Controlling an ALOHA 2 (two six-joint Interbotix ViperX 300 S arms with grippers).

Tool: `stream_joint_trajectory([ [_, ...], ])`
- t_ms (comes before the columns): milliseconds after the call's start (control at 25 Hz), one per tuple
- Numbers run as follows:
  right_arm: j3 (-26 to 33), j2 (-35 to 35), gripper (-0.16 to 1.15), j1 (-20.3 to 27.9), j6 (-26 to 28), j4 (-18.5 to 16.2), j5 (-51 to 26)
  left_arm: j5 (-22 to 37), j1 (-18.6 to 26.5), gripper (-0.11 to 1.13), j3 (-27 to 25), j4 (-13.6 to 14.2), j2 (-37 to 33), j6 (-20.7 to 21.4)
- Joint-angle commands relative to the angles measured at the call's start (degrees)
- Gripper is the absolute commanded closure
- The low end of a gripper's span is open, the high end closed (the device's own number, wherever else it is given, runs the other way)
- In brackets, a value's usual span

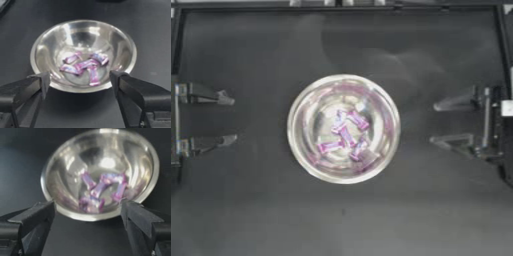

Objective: Put candies in bowl

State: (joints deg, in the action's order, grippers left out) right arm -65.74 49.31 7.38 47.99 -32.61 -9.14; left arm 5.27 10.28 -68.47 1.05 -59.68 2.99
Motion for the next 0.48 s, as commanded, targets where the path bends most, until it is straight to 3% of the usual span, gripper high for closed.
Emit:
stream_joint_trajectory([
  [40, 0.5, 1.4, -0.04, 0.2, -0.4, -0.4, 0.1, -0.2, -0.1, 0.02, 1.5, 0.8, 0.3, 0.0],
  [480, -1.6, 4.8, -0.04, 0.3, -0.4, -1.8, -2.3, 1.8, -0.1, 0.02, 0.9, 1.4, -3.4, 0.0],
])
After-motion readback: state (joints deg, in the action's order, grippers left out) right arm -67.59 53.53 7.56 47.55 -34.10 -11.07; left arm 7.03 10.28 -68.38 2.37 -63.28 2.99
